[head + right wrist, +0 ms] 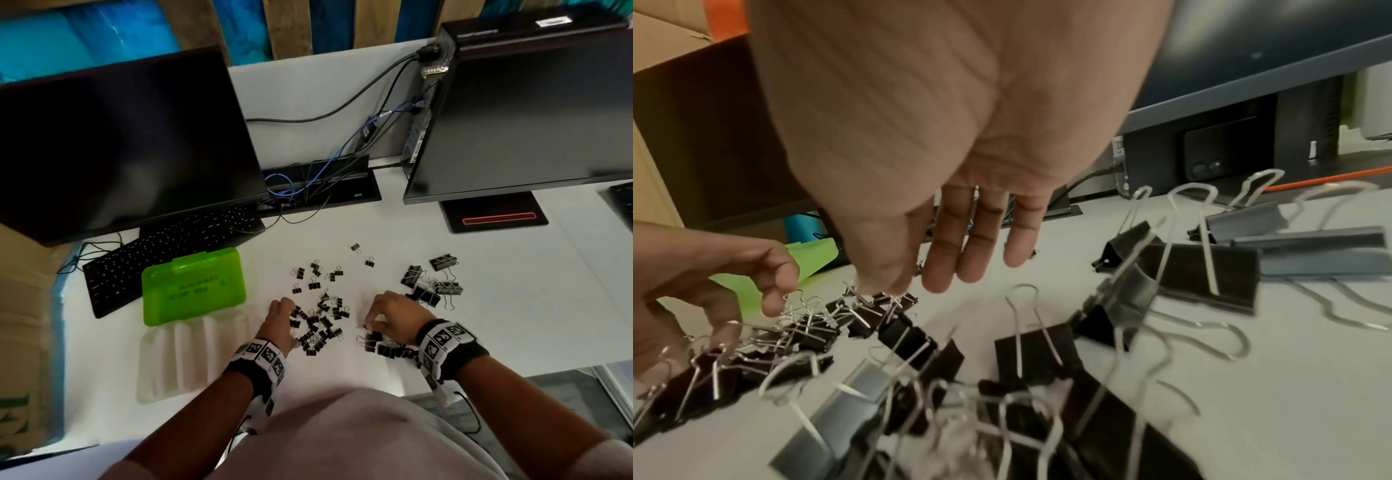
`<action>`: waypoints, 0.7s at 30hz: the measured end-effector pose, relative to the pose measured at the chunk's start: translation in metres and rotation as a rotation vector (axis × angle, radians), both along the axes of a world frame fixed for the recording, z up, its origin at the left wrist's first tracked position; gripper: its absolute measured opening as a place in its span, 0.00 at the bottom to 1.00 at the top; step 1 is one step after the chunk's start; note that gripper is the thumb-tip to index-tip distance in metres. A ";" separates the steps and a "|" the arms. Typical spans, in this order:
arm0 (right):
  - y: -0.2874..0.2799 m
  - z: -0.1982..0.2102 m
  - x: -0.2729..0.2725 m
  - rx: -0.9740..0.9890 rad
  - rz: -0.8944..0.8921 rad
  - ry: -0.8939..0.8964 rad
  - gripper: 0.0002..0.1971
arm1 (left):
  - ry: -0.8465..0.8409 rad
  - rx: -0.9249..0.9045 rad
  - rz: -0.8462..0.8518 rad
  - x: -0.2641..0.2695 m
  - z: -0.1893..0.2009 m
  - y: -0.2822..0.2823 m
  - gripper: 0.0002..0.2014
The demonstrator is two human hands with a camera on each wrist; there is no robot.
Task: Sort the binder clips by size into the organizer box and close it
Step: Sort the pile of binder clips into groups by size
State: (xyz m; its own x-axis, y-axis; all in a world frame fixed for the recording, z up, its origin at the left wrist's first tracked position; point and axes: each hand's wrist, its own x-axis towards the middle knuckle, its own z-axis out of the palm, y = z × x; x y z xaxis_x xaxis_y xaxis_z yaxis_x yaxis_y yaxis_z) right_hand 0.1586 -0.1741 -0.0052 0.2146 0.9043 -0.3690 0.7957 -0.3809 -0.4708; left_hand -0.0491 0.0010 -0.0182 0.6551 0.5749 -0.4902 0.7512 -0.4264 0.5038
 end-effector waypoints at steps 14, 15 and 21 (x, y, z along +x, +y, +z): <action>0.081 -0.010 -0.008 -0.028 0.072 -0.015 0.27 | -0.265 -0.071 0.141 0.007 0.000 0.018 0.27; 0.087 -0.010 -0.008 -0.010 0.107 -0.034 0.26 | -0.276 -0.085 0.142 0.008 0.001 0.018 0.27; 0.105 -0.016 -0.012 -0.045 0.088 -0.035 0.11 | -0.237 -0.077 -0.028 0.023 0.004 0.016 0.30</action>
